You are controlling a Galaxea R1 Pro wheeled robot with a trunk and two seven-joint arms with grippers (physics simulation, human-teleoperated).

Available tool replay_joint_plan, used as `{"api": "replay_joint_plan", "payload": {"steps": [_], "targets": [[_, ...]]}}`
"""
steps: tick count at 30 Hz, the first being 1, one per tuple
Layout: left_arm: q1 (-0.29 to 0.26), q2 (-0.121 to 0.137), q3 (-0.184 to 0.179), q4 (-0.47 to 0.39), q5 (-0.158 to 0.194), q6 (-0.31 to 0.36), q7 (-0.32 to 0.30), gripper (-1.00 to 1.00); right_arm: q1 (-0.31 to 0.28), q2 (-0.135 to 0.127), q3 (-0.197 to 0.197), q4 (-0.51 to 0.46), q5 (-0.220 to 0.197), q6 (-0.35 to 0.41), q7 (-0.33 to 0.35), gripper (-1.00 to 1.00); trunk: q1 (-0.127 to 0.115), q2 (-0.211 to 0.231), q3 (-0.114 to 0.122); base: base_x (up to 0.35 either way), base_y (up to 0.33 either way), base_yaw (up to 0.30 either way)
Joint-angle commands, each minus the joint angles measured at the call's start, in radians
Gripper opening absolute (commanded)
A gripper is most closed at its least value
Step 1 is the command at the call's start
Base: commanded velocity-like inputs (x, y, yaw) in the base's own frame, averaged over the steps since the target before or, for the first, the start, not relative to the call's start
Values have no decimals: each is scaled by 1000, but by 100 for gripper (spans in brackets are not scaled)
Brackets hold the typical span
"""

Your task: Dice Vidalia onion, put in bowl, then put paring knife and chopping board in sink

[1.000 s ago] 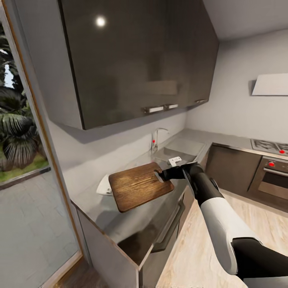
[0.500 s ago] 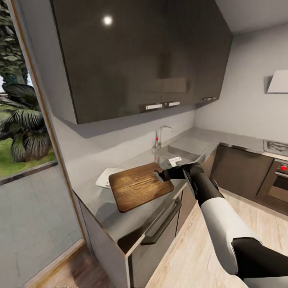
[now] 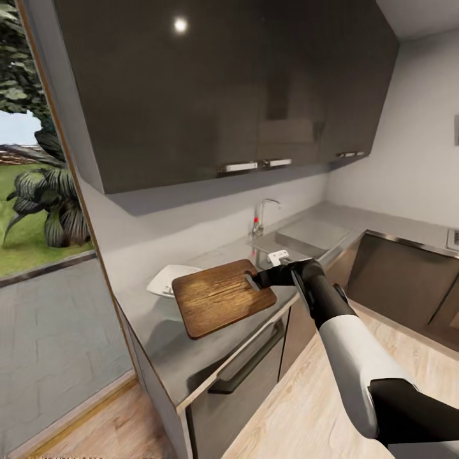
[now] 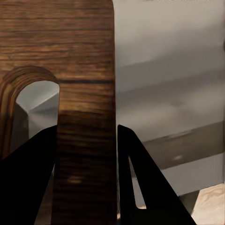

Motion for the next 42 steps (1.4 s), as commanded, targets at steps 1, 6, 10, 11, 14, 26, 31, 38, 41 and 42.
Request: {"api": "replay_joint_plan", "payload": {"steps": [1, 6, 10, 11, 14, 26, 31, 38, 41, 42], "targets": [[-2, -1, -8, 5, 9, -8, 1, 100, 0, 0, 0, -2, 9, 2, 8, -100, 1, -2, -3, 56, -311, 191], [-2, -3, -8, 5, 19, -8, 2, 100, 0, 2, 0, 2, 9, 2, 8, -100, 1, -2, -9, 9, -311, 188], [-2, -4, -8, 6, 28, -8, 1, 100, 0, 7, 1, 4, 9, 1, 7, -100, 1, -2, -14, 0, -311, 180], [-2, -5, -8, 6, 29, -8, 1, 100, 0, 8, 2, 4, 9, 1, 6, -100, 1, -2, -15, 0, -315, 180], [-2, -4, -8, 6, 30, -8, 1, 100, 0, 9, 2, 4, 9, 1, 6, -100, 1, -2, -19, 0, -319, 182], [-2, -5, -8, 6, 31, -8, 1, 100, 1, 10, 3, 5, 9, 1, 6, -100, 1, -2, -33, 0, -321, 183], [-2, -5, -8, 6, 31, -8, 1, 100, 1, 17, 3, 5, 9, 1, 6, -100, 1, -2, -39, 0, -321, 184], [-2, -5, -8, 6, 31, -8, 1, 100, 1, 22, 3, 5, 9, 1, 6, -100, 1, -2, -47, 0, -321, 184], [-2, -5, -8, 6, 31, -8, 1, 100, 1, 22, 3, 5, 9, 1, 6, -100, 1, -2, -51, 0, -321, 184], [-2, -5, -8, 6, 31, -8, 1, 100, 1, 22, 3, 5, 9, 1, 6, -100, 1, -2, -52, 0, -321, 184]]}}
